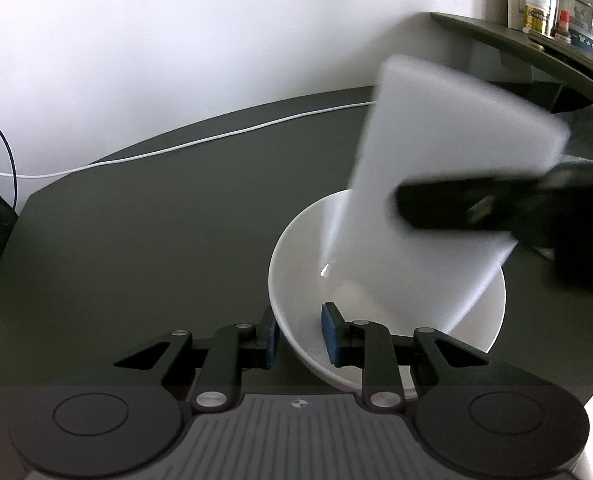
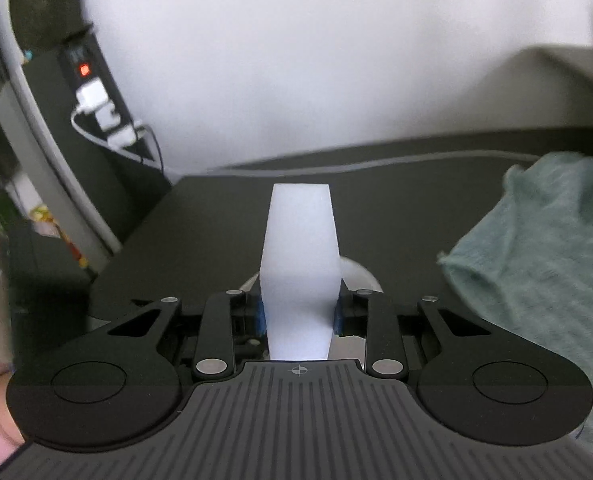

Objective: Clean bowl
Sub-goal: 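Scrub the bowl interior with the held sponge while the left gripper holds the rim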

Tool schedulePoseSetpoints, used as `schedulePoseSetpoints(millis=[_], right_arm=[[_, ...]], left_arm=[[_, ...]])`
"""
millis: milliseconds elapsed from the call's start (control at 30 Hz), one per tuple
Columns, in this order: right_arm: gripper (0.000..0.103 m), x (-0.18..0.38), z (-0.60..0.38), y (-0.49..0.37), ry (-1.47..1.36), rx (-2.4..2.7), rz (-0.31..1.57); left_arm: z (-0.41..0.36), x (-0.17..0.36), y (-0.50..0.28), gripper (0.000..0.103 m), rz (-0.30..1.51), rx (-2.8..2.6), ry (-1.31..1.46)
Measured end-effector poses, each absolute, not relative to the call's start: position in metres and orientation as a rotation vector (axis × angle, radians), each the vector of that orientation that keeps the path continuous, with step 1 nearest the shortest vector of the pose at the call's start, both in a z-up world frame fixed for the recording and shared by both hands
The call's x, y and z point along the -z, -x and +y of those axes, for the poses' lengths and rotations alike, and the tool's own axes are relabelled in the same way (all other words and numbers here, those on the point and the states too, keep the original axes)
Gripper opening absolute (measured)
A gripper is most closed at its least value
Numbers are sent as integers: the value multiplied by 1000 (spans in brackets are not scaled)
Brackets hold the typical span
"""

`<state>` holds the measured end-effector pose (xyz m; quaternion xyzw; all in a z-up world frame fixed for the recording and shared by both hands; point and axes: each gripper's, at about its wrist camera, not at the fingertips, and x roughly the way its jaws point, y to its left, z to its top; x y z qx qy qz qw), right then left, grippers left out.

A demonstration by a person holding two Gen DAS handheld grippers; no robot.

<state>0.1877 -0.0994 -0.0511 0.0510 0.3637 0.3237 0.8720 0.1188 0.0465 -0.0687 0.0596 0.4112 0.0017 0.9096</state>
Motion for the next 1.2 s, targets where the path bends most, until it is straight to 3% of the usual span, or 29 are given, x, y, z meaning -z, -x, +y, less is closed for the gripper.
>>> schedulePoseSetpoints(millis=[200,400,700,933,1200], right_arm=[[31,55,-90,-195,-50,-628,750],[30,22,-128,-169,-112,-570,630],[31,62,-108,-182,-114,-613,758],[30,17,-128,-171,-100,-559,607],[31,48,-114,-179,-106,-608,765]], left_arm=[[52,66,-112,26,855,-31,-132],[53,65,-108,27,850,-43,-139],[43,67,-117,27,851,-52,-140],[44,66,-115,27,851,-52,-141],[44,66,-113,28,849,-58,-139]])
